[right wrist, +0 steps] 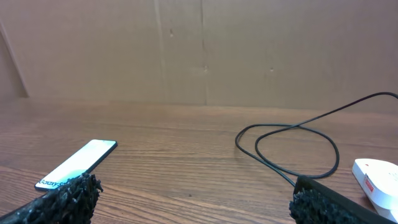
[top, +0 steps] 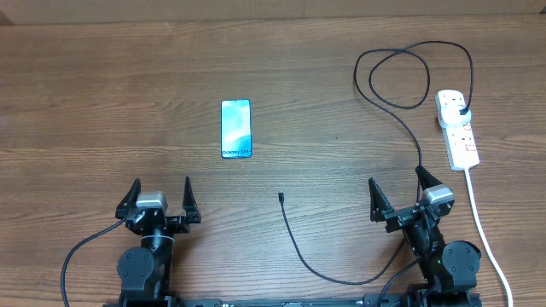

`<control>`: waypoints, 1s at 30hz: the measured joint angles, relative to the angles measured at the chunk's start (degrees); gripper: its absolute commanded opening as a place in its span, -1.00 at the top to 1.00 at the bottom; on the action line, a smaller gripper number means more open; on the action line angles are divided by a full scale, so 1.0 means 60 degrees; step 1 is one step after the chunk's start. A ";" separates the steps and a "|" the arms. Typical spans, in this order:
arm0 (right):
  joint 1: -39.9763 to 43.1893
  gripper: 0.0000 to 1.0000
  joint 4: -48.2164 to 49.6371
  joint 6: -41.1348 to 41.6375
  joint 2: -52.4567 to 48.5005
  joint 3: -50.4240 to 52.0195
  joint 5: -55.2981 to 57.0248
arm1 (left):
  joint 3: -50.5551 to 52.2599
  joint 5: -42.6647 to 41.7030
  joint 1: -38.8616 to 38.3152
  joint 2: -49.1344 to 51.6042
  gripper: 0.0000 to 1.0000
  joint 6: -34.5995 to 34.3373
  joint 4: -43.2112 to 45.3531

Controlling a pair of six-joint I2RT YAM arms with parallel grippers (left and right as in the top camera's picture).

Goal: Plug charger to phone and switch on socket

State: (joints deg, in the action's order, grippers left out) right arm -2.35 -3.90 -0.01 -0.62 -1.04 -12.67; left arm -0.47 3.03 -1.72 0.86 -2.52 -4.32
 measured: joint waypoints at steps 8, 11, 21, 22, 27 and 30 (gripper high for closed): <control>0.0000 -1.00 0.0000 0.0004 0.0000 0.0000 0.0000 | 0.0000 0.0000 0.0000 0.0000 -1.00 0.0000 0.0000; 0.0000 -0.99 -0.0004 0.0000 0.0000 0.0000 0.0000 | 0.0000 0.0000 0.0000 0.0000 -1.00 0.0000 0.0000; 0.0000 -1.00 0.0000 -0.0004 0.0000 0.0000 -0.0004 | -0.0539 -0.1155 0.0000 0.0011 -1.00 -0.0157 -0.0444; 0.0000 -1.00 -0.0004 0.0007 0.0000 0.0000 -0.0004 | -0.0801 -0.1275 0.0000 0.0025 -1.00 -0.0240 -0.0721; 0.0000 -1.00 0.0004 0.0004 0.0000 0.0000 0.0000 | -0.3359 -0.2058 0.0000 0.0809 -1.00 -0.0583 -0.2736; 0.0000 -1.00 0.0011 0.0004 0.0000 0.0000 0.0000 | -0.5333 -0.2415 0.0000 0.2047 -1.00 -0.0659 -0.4178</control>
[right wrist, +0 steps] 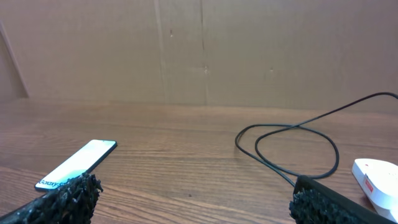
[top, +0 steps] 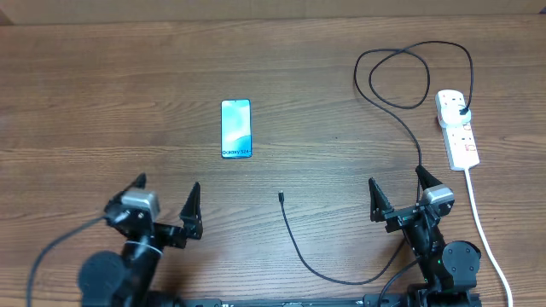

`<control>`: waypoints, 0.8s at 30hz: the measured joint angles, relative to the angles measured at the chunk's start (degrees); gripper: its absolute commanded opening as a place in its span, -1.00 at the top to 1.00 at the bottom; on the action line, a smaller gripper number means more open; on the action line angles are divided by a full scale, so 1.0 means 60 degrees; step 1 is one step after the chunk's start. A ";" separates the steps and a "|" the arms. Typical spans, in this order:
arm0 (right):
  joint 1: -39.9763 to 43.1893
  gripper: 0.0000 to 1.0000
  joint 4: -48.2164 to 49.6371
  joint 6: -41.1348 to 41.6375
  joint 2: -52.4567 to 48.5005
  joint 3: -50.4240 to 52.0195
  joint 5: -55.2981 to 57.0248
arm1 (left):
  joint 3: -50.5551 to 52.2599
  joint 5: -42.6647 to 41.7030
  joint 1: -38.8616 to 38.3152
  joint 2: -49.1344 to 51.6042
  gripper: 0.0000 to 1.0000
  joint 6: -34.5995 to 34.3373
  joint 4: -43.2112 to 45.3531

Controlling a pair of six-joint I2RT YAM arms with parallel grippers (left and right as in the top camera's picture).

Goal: Plug charger to phone and switch on socket
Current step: 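Move the left gripper forward over the phone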

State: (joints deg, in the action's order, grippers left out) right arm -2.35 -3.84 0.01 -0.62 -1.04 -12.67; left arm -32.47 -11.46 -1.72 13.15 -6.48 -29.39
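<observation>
The phone (top: 236, 128) lies face up with a lit blue screen, left of the table's middle; the right wrist view shows the phone (right wrist: 78, 164) at lower left. A black charger cable (top: 300, 243) runs from its loose plug end (top: 281, 198) in a curve past the right arm, loops at the back (top: 401, 77) and ends in the white socket strip (top: 457, 128) at right. My left gripper (top: 167, 194) is open near the front left. My right gripper (top: 397, 185) is open at the front right, nothing between its fingers (right wrist: 71, 196).
The strip's white lead (top: 486, 230) runs down the right side to the front edge. A cardboard wall (right wrist: 199, 50) stands behind the table. Bare wooden tabletop (top: 102, 102) lies around the phone.
My left arm has shifted to the left and turned a little, its gripper still open. The right arm, phone, cable and socket strip stay where they were.
</observation>
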 measured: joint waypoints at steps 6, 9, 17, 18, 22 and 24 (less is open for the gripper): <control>0.0000 -1.00 -0.0011 0.0004 0.0000 0.0000 0.0000 | -0.5020 -0.0310 0.0000 0.3909 -1.00 -0.0117 -0.3606; 0.0000 -1.00 -0.0015 0.0000 0.0000 0.0000 0.0000 | -0.7938 -0.0357 0.0000 0.6193 -1.00 -0.0142 -0.5697; 0.0000 -1.00 -0.0007 -0.0004 0.0000 0.0000 0.0000 | -1.3519 -0.0492 -0.0029 1.1562 -1.00 -0.0492 -1.0258; 0.0000 -1.00 -0.0007 0.0004 0.0000 0.0000 0.0000 | -1.3628 -0.0495 -0.0029 1.1930 -1.00 -0.0667 -1.0313; 0.0000 -1.00 -0.0007 0.0000 0.0000 0.0000 0.0000 | -1.3737 -0.0492 -0.0080 1.3409 -1.00 -0.1311 -1.0076; 0.0000 -1.00 -0.0015 0.0000 0.0000 0.0000 -0.0004 | -1.3744 -0.0481 -0.0091 1.4018 -0.99 -0.1439 -0.9333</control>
State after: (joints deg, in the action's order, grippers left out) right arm -2.35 -3.92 0.01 -0.62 -1.04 -12.69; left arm -114.93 -14.35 -2.26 97.25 -15.11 -85.38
